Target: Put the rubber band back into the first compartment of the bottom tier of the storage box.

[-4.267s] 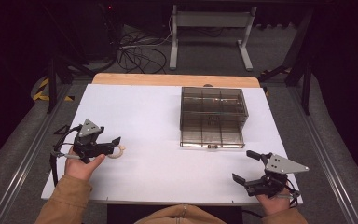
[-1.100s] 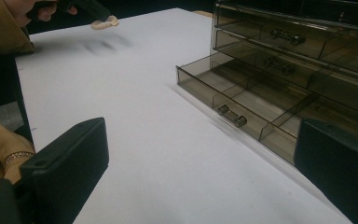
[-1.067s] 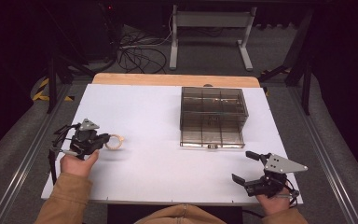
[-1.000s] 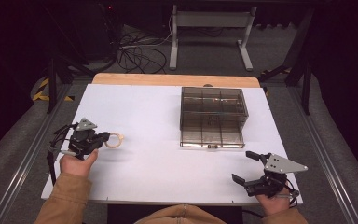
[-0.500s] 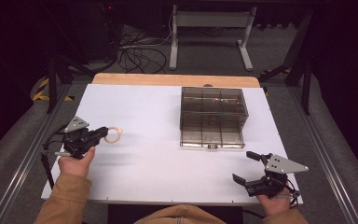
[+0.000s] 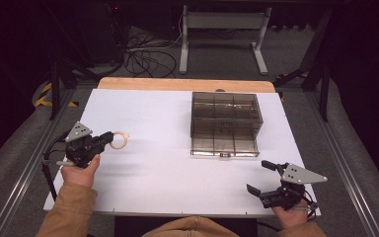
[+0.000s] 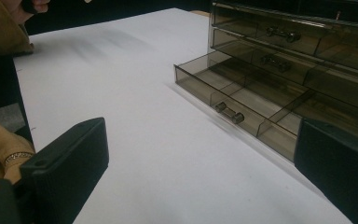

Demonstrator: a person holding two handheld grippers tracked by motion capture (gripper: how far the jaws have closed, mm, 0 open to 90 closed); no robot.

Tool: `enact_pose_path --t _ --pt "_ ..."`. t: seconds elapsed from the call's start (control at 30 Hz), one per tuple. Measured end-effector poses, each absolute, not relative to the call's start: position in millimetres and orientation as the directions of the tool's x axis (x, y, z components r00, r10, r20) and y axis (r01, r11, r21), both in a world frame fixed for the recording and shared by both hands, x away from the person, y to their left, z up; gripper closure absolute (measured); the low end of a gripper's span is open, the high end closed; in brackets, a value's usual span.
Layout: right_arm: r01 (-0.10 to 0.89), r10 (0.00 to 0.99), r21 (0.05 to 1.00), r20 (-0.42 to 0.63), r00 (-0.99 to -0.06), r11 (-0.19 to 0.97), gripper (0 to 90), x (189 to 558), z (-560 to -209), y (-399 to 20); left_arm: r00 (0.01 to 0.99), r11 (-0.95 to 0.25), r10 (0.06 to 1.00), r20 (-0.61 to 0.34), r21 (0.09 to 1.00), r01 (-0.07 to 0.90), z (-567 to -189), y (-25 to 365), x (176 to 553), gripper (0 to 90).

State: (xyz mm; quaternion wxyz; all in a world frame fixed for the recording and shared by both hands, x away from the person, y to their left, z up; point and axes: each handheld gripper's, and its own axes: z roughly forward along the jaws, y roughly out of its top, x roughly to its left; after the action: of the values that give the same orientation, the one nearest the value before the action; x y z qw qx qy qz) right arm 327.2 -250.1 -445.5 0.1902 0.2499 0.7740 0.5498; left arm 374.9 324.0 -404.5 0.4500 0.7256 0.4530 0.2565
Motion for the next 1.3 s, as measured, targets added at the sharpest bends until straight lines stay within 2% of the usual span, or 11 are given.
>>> enact_pose_path --t 0.47,1.3 --pt "0.184 0.599 0.946 -0.013 -0.800 0.266 3.7 327.8 -446.2 -249.3 0.488 -0.187 0.872 -0.040 0.894 0.407 -391.3 311.5 375.4 84.6" --pt "0.184 0.598 0.946 -0.013 -0.801 0.267 3.7 327.6 -446.3 -249.4 0.597 -0.223 0.802 -0.036 0.908 0.354 -368.5 251.2 393.6 84.6"
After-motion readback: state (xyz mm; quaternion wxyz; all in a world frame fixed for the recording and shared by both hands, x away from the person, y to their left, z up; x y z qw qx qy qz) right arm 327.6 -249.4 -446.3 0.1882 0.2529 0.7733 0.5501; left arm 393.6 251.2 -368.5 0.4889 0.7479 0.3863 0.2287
